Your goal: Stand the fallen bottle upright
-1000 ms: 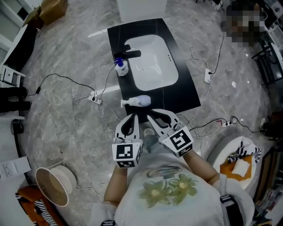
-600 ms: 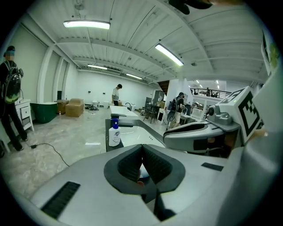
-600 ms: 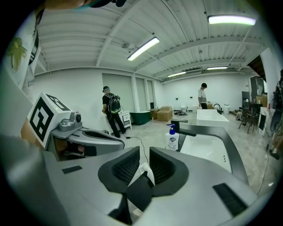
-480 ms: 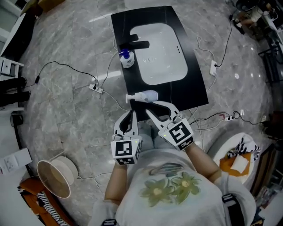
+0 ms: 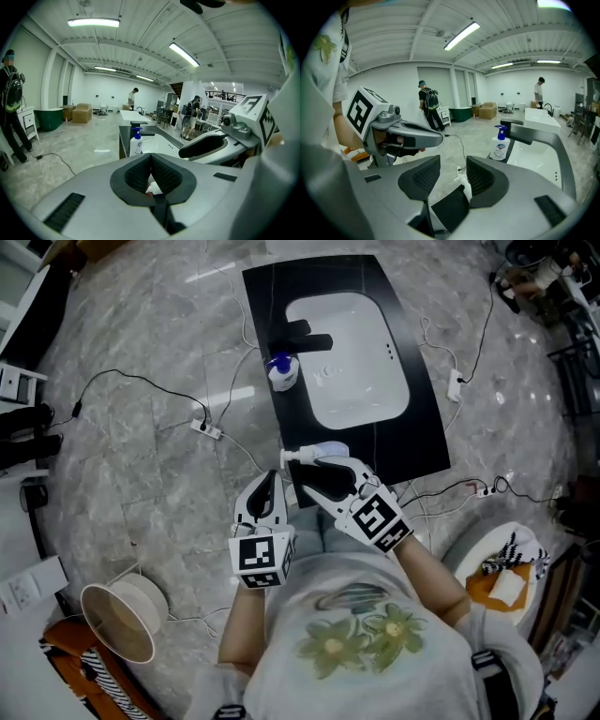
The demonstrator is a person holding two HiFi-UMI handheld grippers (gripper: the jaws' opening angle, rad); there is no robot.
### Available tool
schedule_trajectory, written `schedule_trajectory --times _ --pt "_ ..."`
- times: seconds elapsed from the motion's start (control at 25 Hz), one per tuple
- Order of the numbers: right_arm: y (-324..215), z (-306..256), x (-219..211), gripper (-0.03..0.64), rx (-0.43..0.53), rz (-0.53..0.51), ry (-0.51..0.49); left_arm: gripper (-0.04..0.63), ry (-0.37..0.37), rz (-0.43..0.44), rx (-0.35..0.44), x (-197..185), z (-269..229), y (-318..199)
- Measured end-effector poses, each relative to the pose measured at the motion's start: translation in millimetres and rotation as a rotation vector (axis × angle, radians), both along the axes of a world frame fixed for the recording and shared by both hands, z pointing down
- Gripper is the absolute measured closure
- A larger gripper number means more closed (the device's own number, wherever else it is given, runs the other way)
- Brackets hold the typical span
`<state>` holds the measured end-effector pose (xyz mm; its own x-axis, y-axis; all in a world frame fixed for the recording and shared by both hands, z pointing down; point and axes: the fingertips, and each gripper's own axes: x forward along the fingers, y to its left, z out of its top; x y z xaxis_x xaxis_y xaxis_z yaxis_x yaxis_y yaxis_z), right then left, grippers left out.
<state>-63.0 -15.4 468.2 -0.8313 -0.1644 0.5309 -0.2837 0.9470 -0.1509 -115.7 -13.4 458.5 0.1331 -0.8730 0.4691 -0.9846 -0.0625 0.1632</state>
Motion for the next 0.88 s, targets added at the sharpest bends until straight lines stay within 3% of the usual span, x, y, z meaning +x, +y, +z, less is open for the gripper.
schedule_trajectory --times 0.44,0.68,0.88 --pt "-4.2 44.9 -27.5 0.416 -0.038 -0.114 0.112 0.58 0.014 0.008 -0.009 -27.8 14.7 -22.5" --pt "-5.2 79.6 -32.6 0.416 -0.033 -0.218 0.232 0.58 0.012 0.022 -0.037 -33.0 32.8 -30.9" --pt "-12.0 91.3 -44.2 0.416 -0.031 -0.259 0.255 0.58 0.027 0.011 -0.062 -40.3 42.8 -32.8"
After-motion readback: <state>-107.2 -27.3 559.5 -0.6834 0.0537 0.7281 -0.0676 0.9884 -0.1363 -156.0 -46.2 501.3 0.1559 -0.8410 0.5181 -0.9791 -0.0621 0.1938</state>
